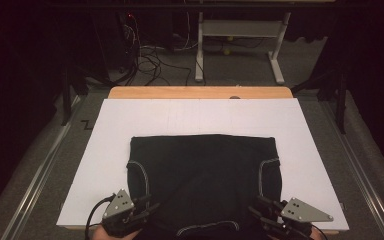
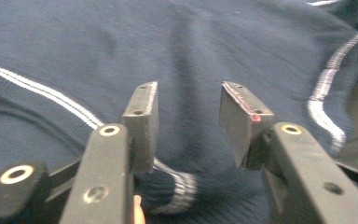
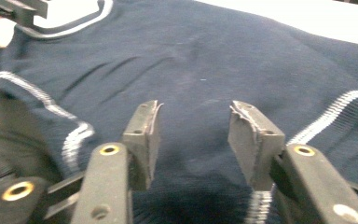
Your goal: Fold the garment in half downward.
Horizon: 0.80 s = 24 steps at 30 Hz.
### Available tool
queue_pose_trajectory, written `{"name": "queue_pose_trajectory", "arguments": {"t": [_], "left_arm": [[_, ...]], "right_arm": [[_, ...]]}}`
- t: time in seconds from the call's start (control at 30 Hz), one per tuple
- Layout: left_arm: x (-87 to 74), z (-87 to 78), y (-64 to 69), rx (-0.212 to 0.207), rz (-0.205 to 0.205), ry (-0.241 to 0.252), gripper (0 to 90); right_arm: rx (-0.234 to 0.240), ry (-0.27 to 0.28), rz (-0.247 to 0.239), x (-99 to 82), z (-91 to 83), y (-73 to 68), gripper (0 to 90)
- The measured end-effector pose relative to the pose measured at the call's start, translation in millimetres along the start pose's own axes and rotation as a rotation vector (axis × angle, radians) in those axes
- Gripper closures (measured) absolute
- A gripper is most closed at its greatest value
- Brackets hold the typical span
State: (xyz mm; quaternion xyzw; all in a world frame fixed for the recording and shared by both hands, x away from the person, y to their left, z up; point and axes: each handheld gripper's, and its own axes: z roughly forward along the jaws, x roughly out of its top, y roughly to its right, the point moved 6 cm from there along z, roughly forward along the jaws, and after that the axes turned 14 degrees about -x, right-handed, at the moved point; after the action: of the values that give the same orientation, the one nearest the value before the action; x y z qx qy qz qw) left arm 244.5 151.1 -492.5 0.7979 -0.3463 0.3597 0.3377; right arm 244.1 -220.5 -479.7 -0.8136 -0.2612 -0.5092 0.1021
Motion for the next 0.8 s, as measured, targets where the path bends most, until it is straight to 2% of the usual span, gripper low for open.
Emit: {"name": "queue_pose_trajectory", "arguments": {"t": [0.1, 0.47, 0.57, 0.8], "left_arm": [[1.4, -0.2, -9.1, 0.01, -0.027, 0.019, 47.0], [8.1, 1.6, -36.0, 0.06, -0.045, 0.043, 34.0], [9.7, 0.5, -42.7, 0.077, -0.041, 0.052, 31.8], [17.2, -3.4, -63.3, 0.079, -0.069, 0.075, 23.9]], "right_arm": [[-0.028, -0.003, 0.032, 0.5, 5.6, 8.9, 47.4], [-0.113, -0.016, 0.079, 0.5, 20.7, 30.1, 31.3], [-0.131, -0.016, 0.088, 1.0, 23.5, 36.5, 29.8], [-0.181, -0.01, 0.112, 2.5, 26.6, 51.9, 18.7]]}}
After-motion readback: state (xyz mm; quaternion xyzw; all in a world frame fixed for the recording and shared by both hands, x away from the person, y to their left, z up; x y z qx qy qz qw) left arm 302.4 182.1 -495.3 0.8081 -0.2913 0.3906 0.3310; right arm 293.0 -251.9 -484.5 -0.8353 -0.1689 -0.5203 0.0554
